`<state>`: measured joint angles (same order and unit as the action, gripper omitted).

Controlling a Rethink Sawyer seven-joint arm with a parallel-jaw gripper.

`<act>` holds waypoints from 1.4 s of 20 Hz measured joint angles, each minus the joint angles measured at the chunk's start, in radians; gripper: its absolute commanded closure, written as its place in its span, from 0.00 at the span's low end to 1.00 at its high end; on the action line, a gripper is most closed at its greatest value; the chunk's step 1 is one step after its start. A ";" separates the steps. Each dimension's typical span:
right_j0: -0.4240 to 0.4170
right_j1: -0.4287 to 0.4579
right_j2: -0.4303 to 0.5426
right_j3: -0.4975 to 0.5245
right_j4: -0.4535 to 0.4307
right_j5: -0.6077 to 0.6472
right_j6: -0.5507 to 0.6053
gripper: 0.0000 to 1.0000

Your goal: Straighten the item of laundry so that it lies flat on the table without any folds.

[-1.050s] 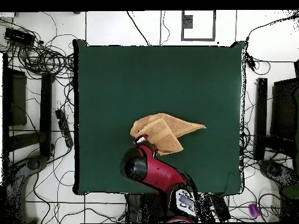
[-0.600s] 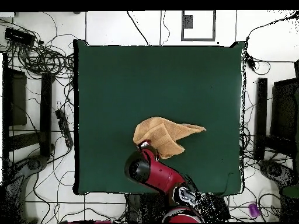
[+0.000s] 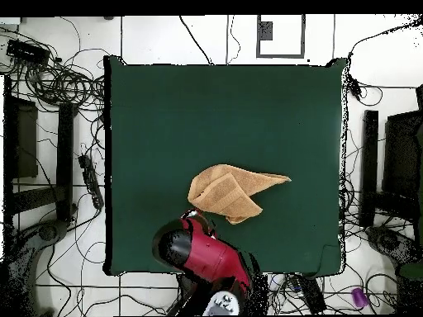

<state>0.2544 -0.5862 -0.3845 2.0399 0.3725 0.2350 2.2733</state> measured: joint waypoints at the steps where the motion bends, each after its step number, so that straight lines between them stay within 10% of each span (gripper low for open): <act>1: 0.020 -0.012 -0.020 -0.012 0.000 0.053 0.000 0.00; 7: 0.078 -0.072 -0.116 -0.104 0.004 0.318 0.000 0.00; 28: 0.121 -0.076 -0.329 -0.256 0.015 0.300 0.029 0.00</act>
<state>0.3751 -0.6617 -0.7130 1.7842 0.3876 0.5350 2.3022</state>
